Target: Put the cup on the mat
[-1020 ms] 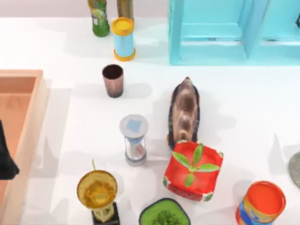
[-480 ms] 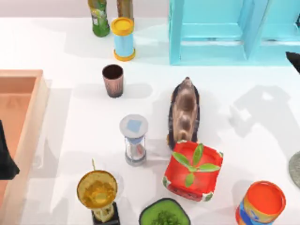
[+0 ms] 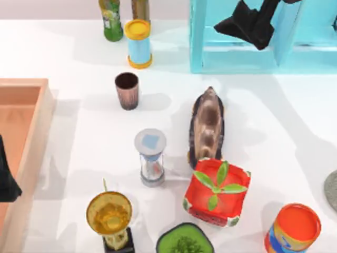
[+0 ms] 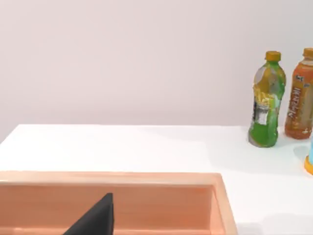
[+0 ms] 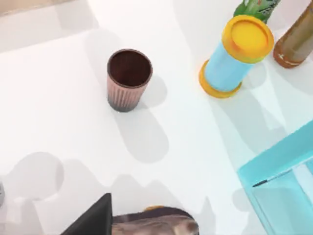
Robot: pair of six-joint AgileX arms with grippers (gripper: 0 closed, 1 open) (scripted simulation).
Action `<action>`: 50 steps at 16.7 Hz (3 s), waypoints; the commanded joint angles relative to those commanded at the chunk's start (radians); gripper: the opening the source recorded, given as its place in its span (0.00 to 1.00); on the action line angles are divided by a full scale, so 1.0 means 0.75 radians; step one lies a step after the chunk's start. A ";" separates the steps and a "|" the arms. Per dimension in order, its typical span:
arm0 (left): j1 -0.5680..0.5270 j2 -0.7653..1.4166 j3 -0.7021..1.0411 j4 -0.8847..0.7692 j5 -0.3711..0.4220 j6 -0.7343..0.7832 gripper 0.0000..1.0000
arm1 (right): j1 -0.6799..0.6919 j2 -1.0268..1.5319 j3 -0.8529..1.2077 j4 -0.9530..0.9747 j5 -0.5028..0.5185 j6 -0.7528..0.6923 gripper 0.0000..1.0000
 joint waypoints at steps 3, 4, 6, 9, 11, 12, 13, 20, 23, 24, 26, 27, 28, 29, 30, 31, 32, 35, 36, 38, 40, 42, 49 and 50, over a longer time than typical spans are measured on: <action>0.000 0.000 0.000 0.000 0.000 0.000 1.00 | 0.060 0.381 0.387 -0.166 -0.079 -0.126 1.00; 0.000 0.000 0.000 0.000 0.000 0.000 1.00 | 0.077 0.497 0.504 -0.216 -0.103 -0.163 1.00; 0.000 0.000 0.000 0.000 0.000 0.000 1.00 | 0.107 0.708 0.719 -0.307 -0.145 -0.229 1.00; 0.000 0.000 0.000 0.000 0.000 0.000 1.00 | 0.139 0.958 0.974 -0.413 -0.193 -0.305 1.00; 0.000 0.000 0.000 0.000 0.000 0.000 1.00 | 0.153 1.073 1.091 -0.461 -0.214 -0.339 1.00; 0.000 0.000 0.000 0.000 0.000 0.000 1.00 | 0.157 1.110 1.128 -0.476 -0.221 -0.349 1.00; 0.000 0.000 0.000 0.000 0.000 0.000 1.00 | 0.160 1.133 1.152 -0.486 -0.225 -0.356 1.00; 0.000 0.000 0.000 0.000 0.000 0.000 1.00 | 0.156 1.152 1.163 -0.486 -0.225 -0.356 1.00; 0.000 0.000 0.000 0.000 0.000 0.000 1.00 | 0.194 1.245 1.248 -0.453 -0.213 -0.324 1.00; 0.000 0.000 0.000 0.000 0.000 0.000 1.00 | 0.210 1.293 1.290 -0.437 -0.205 -0.305 1.00; 0.000 0.000 0.000 0.000 0.000 0.000 1.00 | 0.248 1.395 1.375 -0.400 -0.188 -0.264 1.00; 0.000 0.000 0.000 0.000 0.000 0.000 1.00 | 0.266 1.441 1.413 -0.382 -0.180 -0.244 1.00; 0.000 0.000 0.000 0.000 0.000 0.000 1.00 | 0.281 1.479 1.445 -0.366 -0.173 -0.228 1.00; 0.000 0.000 0.000 0.000 0.000 0.000 1.00 | 0.291 1.503 1.467 -0.355 -0.168 -0.216 1.00; 0.000 0.000 0.000 0.000 0.000 0.000 1.00 | 0.295 1.514 1.477 -0.350 -0.166 -0.211 1.00; 0.000 0.000 0.000 0.000 0.000 0.000 1.00 | 0.295 1.514 1.477 -0.350 -0.166 -0.211 1.00; 0.000 0.000 0.000 0.000 0.000 0.000 1.00 | 0.295 1.514 1.477 -0.350 -0.166 -0.211 1.00; 0.000 0.000 0.000 0.000 0.000 0.000 1.00 | 0.295 1.514 1.477 -0.350 -0.166 -0.211 0.85; 0.000 0.000 0.000 0.000 0.000 0.000 1.00 | 0.295 1.514 1.477 -0.350 -0.166 -0.211 0.77; 0.000 0.000 0.000 0.000 0.000 0.000 1.00 | 0.295 1.514 1.477 -0.350 -0.166 -0.211 0.62; 0.000 0.000 0.000 0.000 0.000 0.000 1.00 | 0.295 1.514 1.477 -0.350 -0.166 -0.211 0.47; 0.000 0.000 0.000 0.000 0.000 0.000 1.00 | 0.295 1.514 1.477 -0.350 -0.166 -0.211 0.32; 0.000 0.000 0.000 0.000 0.000 0.000 1.00 | 0.295 1.514 1.477 -0.350 -0.166 -0.211 0.00; 0.000 0.000 0.000 0.000 0.000 0.000 1.00 | 0.295 1.514 1.477 -0.350 -0.166 -0.211 0.00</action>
